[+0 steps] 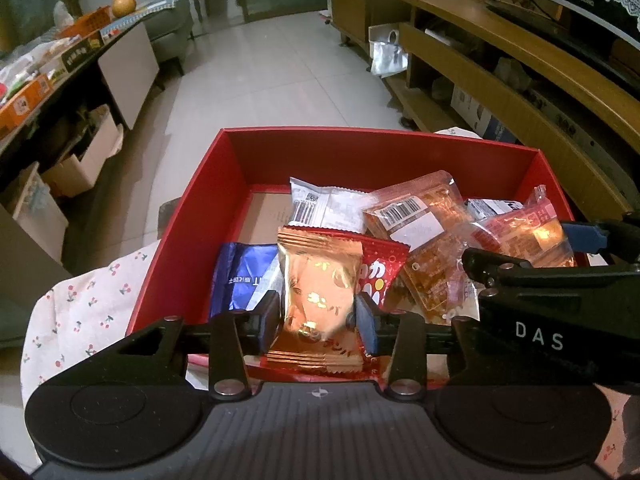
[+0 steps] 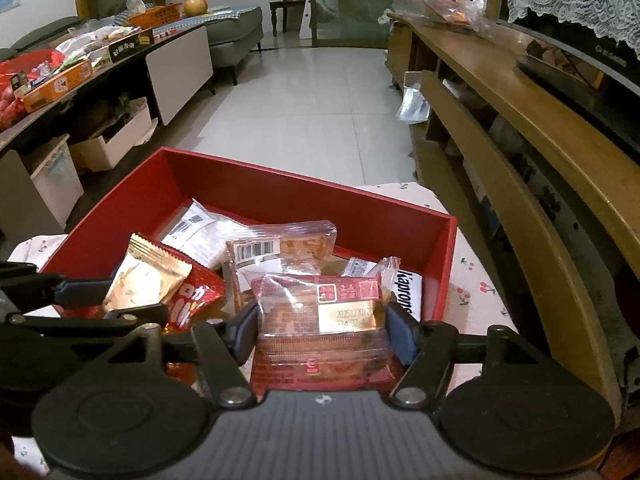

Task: Organize snacks
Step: 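Lower and release the gold pastry with left gripper while right releases the cake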

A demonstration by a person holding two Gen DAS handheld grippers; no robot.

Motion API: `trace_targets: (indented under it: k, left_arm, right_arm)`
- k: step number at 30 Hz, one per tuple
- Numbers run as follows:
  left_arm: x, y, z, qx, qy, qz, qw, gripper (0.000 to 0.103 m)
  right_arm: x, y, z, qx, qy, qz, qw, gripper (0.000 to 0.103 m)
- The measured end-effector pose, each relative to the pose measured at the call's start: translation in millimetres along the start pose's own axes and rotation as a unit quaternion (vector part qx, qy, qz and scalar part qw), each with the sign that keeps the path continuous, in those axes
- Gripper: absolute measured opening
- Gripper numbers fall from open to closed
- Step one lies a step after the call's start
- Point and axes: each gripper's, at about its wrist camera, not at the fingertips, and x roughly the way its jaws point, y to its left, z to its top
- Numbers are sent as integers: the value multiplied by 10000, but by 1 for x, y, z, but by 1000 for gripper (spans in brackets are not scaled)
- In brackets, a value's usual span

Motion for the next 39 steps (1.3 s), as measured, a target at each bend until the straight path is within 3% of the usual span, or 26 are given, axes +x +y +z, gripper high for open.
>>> trace_targets:
  k: [9,24,39]
  left_arm:
    - [-2,2,1,-20,-33,56,10000,60]
    - [-14,5,3,-35,-199,19,9998,72]
    - [-39,7,-3,-12,-367,-156,9992,79]
  right_arm:
    - [-1,-3,2,11,-22,-71,10000,97]
    - [-13,-5,8,47,-195,-146,9997,98]
    - [-55,5,5,-15,-450,-12,9990,98]
